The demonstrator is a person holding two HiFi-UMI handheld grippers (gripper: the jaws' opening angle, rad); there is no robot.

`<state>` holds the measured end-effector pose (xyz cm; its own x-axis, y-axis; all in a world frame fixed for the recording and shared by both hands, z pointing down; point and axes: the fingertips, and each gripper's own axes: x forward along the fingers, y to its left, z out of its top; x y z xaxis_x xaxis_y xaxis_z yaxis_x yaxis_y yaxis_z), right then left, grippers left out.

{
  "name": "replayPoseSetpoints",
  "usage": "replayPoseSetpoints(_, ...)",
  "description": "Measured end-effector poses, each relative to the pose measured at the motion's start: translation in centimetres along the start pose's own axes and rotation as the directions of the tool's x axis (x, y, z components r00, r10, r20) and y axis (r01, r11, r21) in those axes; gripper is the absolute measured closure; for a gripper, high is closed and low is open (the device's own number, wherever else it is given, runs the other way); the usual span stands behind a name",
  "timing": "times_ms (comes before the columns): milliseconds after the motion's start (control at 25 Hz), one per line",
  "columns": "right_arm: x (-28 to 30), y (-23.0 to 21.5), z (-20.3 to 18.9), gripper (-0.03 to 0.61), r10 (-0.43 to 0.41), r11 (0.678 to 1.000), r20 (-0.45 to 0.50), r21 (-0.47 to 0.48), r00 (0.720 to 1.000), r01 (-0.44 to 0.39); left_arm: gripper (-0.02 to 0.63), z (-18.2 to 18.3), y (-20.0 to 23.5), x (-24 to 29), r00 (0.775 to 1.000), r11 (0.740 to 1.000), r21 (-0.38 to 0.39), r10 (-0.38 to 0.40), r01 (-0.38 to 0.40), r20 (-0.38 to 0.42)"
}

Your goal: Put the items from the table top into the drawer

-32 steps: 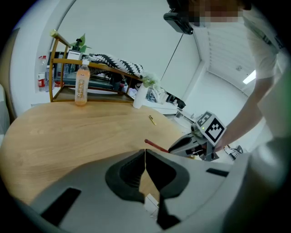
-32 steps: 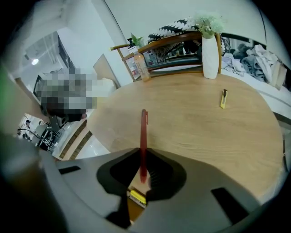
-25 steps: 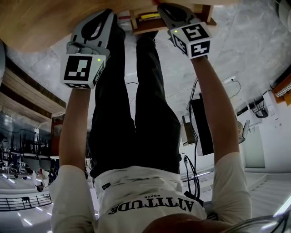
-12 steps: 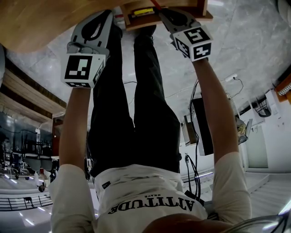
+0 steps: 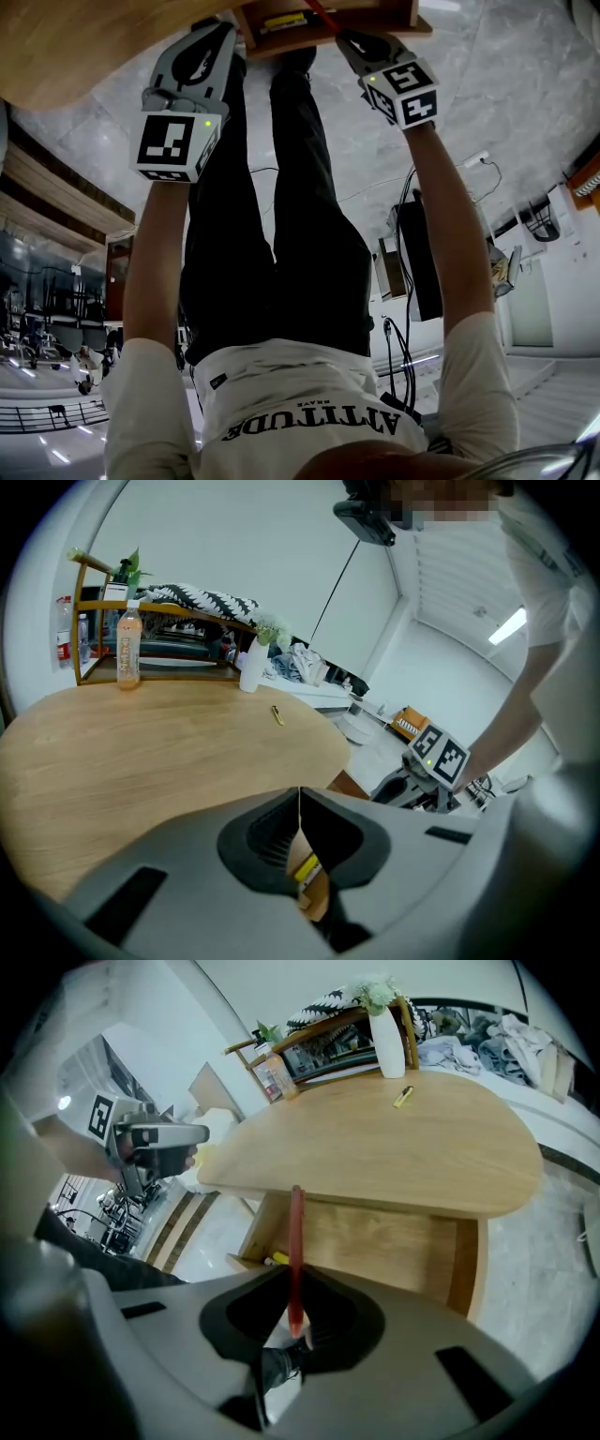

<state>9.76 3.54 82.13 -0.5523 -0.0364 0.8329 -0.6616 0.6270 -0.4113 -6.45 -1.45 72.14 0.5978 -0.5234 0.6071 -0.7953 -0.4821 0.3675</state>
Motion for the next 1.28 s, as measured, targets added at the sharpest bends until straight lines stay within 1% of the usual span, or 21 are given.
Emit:
replayPoseSetpoints(160, 0.9, -0.5, -1.8, 0.517, 0.007, 0.999, -0.087, -0.030, 0.996, -0.010, 0.592, -0.2, -0.3, 0.3, 1.000, 1.000, -0.002, -0.003, 0.002, -0.006)
replayPoseSetpoints(240, 1.4, -0.8, -2.0, 0.517, 0.005, 0.999, -0.113, -0.048, 0.994, -0.010, 0.592, -0.4, -0.3, 0.3, 1.000, 1.000, -0.004, -0.001, 0.001, -0.009)
replayPoseSetpoints(520, 3.4, -2.8, -0.4, 0.515, -0.018, 1.000, -0.119, -0.027, 0.993, 0.015, 0.592, -0.6, 0.2, 0.1, 1.000, 1.000, -0.010, 0.000, -0.001, -0.014)
replayPoseSetpoints(680, 4.8, -2.5, 0.6, 0.515, -0.011, 1.000, -0.124, -0.021, 0.992, 0.008, 0.592, -0.7, 1.0, -0.1, 1.000, 1.000, 0.003, -0.005, 0.005, -0.024)
replayPoseSetpoints(840, 6.3, -2.1, 1.7, 0.515, -0.024, 1.000, -0.125, -0.005, 0.992, 0.023, 0.592, -1.2, 2.6, -0.5, 0.999, 1.000, -0.013, 0.007, -0.007, -0.033)
replayPoseSetpoints(1000, 8.2, -2.3, 1.8, 0.515, -0.054, 0.997, -0.182, 0.039, 0.982, 0.062, 0.592, -1.7, 4.1, -1.1, 0.999, 0.999, -0.029, 0.020, -0.021, -0.037)
replayPoseSetpoints(1080, 9.0, -2.9, 1.7, 0.514, -0.091, 0.992, -0.203, 0.062, 0.975, 0.106, 0.592, -1.9, 4.7, -1.3, 0.999, 0.999, -0.027, 0.018, -0.019, -0.040)
replayPoseSetpoints(1160, 9.3, -3.4, 2.1, 0.510, -0.134, 0.984, -0.194, 0.087, 0.972, 0.153, 0.592, -2.0, 5.3, -1.8, 0.999, 1.000, -0.026, 0.014, -0.015, -0.043)
replayPoseSetpoints(1200, 9.1, -3.5, 2.4, 0.494, -0.148, 0.981, -0.185, 0.099, 0.971, 0.169, 0.592, -2.0, 5.6, -2.1, 0.999, 1.000, -0.026, 0.012, -0.013, -0.045)
replayPoseSetpoints(1280, 8.6, -3.2, 3.1, 0.436, -0.166, 0.976, -0.168, 0.115, 0.972, 0.186, 0.592, -1.6, 6.1, -2.7, 0.999, 1.000, -0.022, 0.006, -0.007, -0.045)
